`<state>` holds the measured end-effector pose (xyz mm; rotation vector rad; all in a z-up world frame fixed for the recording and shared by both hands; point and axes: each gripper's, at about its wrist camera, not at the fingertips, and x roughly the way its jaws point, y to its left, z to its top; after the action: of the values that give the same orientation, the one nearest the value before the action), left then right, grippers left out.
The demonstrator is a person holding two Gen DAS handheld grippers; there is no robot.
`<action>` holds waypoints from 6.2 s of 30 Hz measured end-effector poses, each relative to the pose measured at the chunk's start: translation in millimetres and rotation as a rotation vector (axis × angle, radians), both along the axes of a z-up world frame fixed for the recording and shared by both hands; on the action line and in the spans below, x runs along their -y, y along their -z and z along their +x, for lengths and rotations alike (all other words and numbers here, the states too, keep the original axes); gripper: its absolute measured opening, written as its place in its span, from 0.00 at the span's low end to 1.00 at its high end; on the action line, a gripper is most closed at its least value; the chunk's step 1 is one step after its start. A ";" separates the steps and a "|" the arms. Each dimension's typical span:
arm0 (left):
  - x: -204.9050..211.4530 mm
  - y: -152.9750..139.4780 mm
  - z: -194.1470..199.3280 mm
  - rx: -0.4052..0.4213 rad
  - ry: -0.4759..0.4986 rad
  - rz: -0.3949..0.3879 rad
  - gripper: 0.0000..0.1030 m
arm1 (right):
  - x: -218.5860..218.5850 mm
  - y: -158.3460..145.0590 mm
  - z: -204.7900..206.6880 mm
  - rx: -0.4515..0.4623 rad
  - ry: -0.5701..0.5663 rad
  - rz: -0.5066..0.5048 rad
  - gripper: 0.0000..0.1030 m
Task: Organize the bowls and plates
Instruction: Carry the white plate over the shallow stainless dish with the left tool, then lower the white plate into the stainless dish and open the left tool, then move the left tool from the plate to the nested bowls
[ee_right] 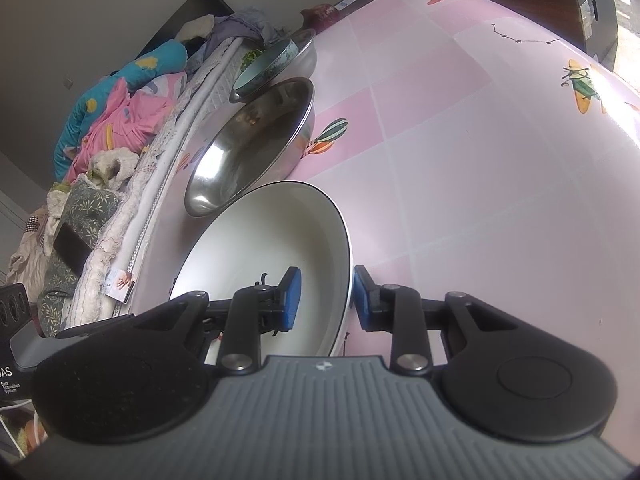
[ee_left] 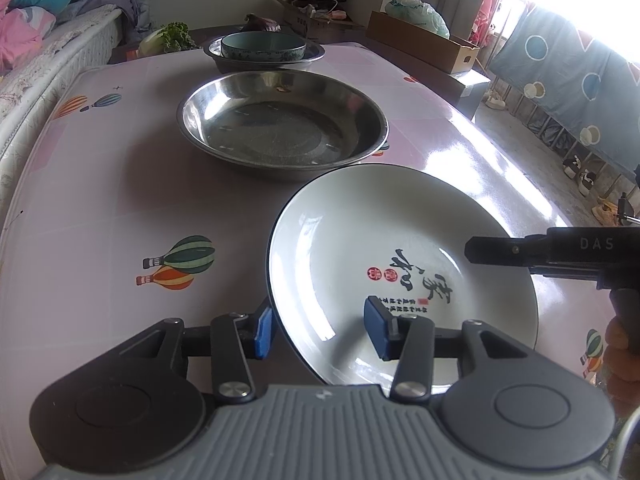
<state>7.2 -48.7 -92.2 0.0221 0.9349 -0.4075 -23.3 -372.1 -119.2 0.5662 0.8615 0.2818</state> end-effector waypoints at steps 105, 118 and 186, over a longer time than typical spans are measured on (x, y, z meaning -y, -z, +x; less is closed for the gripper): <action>-0.9 -55.3 -2.1 0.170 -0.076 -0.006 0.46 | -13.9 -65.8 -8.1 0.150 0.028 -0.135 0.27; -12.7 -52.8 44.1 0.139 -0.129 -0.008 0.46 | -27.4 -62.2 50.5 0.116 0.004 -0.110 0.27; -25.8 -28.9 130.7 -0.062 -0.213 -0.057 0.66 | -20.2 -18.0 176.5 -0.073 -0.094 0.050 0.51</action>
<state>137.9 -22.9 -63.2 -0.1418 0.9754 -0.2380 153.2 -351.9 -101.2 0.5859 0.9552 0.3707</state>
